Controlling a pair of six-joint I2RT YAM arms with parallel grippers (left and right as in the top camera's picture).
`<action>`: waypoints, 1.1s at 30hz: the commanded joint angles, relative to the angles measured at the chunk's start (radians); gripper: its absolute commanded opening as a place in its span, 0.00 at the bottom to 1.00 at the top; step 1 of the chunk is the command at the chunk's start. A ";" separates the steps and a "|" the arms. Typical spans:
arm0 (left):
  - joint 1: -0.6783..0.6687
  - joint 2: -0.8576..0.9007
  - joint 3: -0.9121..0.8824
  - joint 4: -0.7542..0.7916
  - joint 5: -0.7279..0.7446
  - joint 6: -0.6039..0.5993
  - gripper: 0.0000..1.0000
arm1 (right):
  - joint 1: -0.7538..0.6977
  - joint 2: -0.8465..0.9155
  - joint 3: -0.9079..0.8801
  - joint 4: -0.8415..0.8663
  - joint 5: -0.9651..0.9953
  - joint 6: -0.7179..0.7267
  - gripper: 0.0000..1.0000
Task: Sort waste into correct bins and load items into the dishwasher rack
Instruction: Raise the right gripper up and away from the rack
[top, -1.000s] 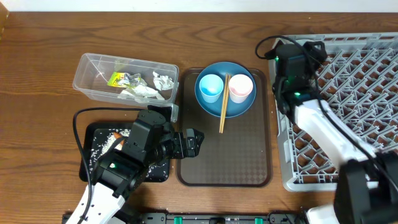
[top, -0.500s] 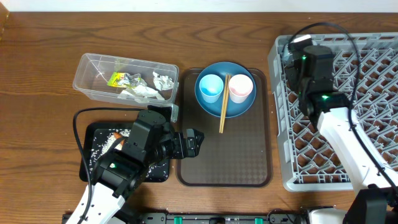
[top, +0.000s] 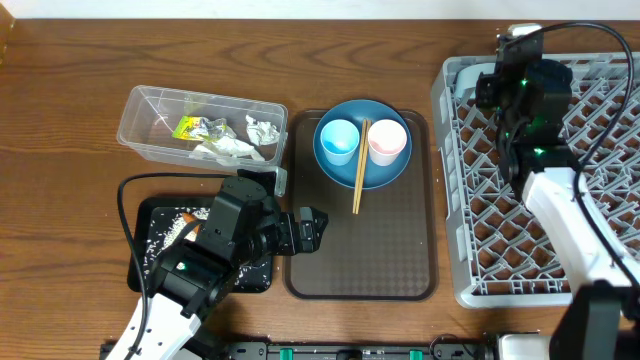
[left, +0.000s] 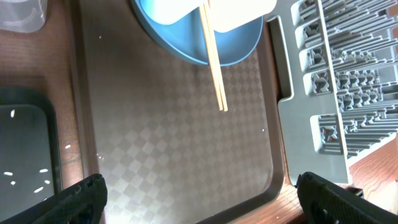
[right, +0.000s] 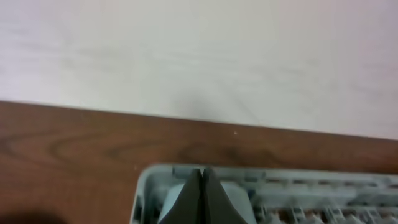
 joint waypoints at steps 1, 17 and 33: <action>0.004 0.000 0.003 0.000 -0.006 0.002 1.00 | -0.028 0.090 0.005 0.047 -0.007 0.063 0.01; 0.004 0.000 0.003 0.000 -0.006 0.002 1.00 | -0.060 0.370 0.391 -0.182 -0.036 0.113 0.01; 0.004 0.000 0.003 0.000 -0.006 0.002 1.00 | -0.076 0.481 0.507 -0.297 -0.034 0.112 0.01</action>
